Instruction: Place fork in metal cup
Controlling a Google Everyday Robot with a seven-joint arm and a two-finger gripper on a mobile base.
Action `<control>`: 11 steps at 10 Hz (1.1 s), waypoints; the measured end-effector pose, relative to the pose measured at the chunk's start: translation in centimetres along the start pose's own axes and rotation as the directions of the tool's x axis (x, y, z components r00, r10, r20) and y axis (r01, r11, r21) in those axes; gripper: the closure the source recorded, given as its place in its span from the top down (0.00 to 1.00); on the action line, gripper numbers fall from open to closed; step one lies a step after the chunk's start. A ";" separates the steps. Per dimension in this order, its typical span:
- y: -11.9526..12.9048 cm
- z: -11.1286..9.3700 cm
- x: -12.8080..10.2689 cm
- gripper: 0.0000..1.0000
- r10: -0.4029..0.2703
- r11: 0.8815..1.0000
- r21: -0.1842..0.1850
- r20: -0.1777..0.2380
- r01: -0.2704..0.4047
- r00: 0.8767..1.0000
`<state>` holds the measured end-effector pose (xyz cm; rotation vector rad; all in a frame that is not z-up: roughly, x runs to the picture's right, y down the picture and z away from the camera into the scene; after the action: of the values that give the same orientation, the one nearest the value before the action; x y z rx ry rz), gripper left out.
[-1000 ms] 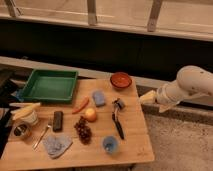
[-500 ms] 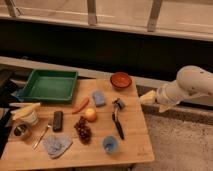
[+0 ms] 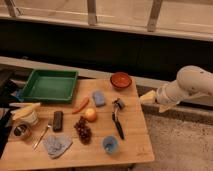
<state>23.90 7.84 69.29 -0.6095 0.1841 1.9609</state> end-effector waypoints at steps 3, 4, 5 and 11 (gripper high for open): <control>0.1 0.0 -0.2 0.73 -0.007 1.000 0.004 0.005 0.007 1.000; 0.6 0.1 -0.4 0.73 -0.026 1.000 0.006 0.005 0.026 1.000; 1.7 0.5 -0.4 0.73 -0.054 0.999 0.001 0.001 0.054 0.999; 15.1 5.7 1.5 0.73 -0.291 0.955 -0.073 -0.052 0.287 0.955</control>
<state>8.19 4.27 71.35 -0.6993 0.0642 1.6704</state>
